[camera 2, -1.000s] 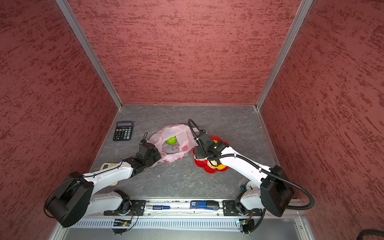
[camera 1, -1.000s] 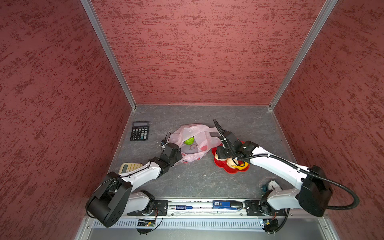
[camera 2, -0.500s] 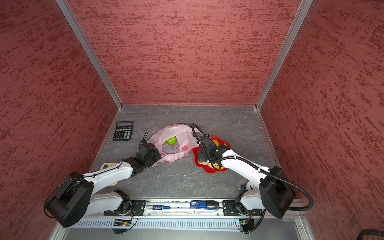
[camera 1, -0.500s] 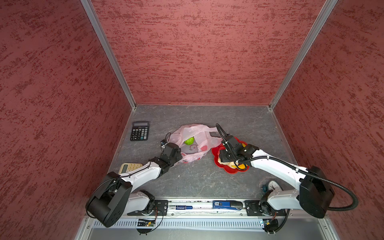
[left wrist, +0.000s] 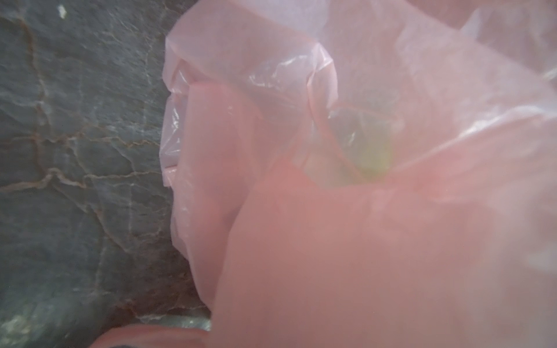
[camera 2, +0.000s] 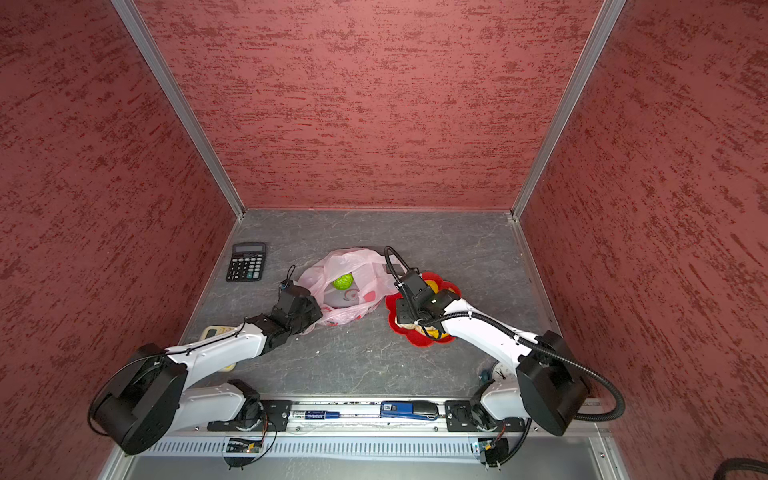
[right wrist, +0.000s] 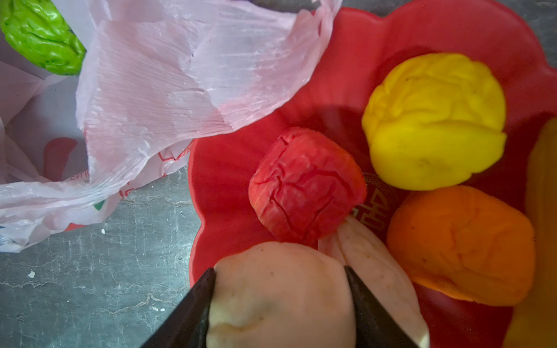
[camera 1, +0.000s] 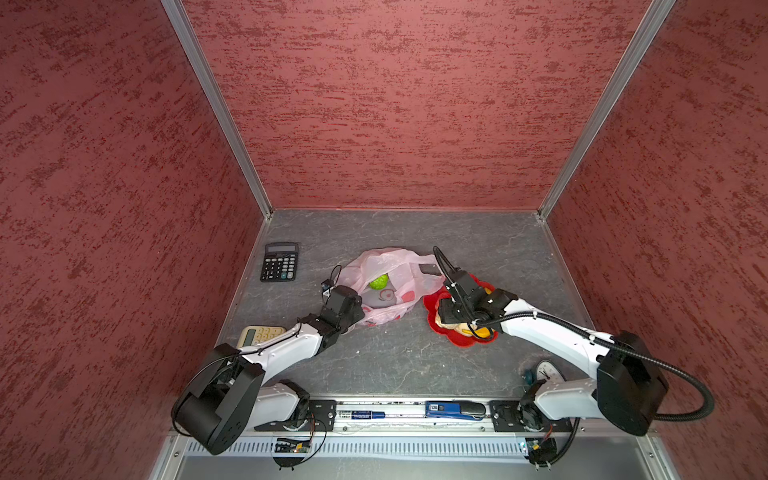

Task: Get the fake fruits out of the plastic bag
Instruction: 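Lower the pale round fruit onto the red plate and open the right gripper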

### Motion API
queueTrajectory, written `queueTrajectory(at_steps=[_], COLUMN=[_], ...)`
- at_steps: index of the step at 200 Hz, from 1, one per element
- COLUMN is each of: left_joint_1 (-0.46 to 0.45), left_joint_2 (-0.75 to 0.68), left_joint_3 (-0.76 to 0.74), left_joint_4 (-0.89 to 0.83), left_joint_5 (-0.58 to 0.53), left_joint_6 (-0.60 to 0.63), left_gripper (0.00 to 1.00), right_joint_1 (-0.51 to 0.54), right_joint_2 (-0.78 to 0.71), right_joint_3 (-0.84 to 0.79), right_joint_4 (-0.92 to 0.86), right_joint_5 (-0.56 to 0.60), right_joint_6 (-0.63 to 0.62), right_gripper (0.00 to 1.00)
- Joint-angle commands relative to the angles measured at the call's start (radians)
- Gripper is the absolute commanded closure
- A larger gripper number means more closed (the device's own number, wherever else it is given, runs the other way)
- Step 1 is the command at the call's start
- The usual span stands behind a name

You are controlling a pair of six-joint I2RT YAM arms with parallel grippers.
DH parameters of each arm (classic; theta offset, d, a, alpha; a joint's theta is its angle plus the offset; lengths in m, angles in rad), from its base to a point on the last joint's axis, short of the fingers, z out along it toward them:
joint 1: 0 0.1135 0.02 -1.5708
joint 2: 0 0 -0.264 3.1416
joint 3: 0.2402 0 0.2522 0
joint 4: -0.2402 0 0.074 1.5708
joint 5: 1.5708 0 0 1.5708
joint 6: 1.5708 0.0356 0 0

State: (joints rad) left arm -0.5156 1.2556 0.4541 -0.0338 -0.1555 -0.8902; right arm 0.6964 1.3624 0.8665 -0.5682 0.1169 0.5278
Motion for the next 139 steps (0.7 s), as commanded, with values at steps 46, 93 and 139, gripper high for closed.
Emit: queueTrajectory(at_steps=[46, 93, 139], left_joint_1=[-0.004, -0.004, -0.004], left_joint_2=[-0.006, 0.004, 0.008], left_joint_3=[-0.002, -0.001, -0.001], left_joint_4=[-0.004, 0.003, 0.005], left_joint_5=[-0.004, -0.001, -0.002], left_joint_6=[-0.002, -0.002, -0.002], left_gripper=[0.99, 0.99, 0.99], right_joint_1=[-0.008, -0.007, -0.009], right_joint_2=[0.024, 0.032, 0.043], right_joint_3=[-0.018, -0.023, -0.021], right_joint_4=[0.040, 0.048, 0.047], right_joint_5=[-0.010, -0.016, -0.017], right_joint_6=[0.011, 0.015, 0.014], right_gripper=[0.63, 0.57, 0.50])
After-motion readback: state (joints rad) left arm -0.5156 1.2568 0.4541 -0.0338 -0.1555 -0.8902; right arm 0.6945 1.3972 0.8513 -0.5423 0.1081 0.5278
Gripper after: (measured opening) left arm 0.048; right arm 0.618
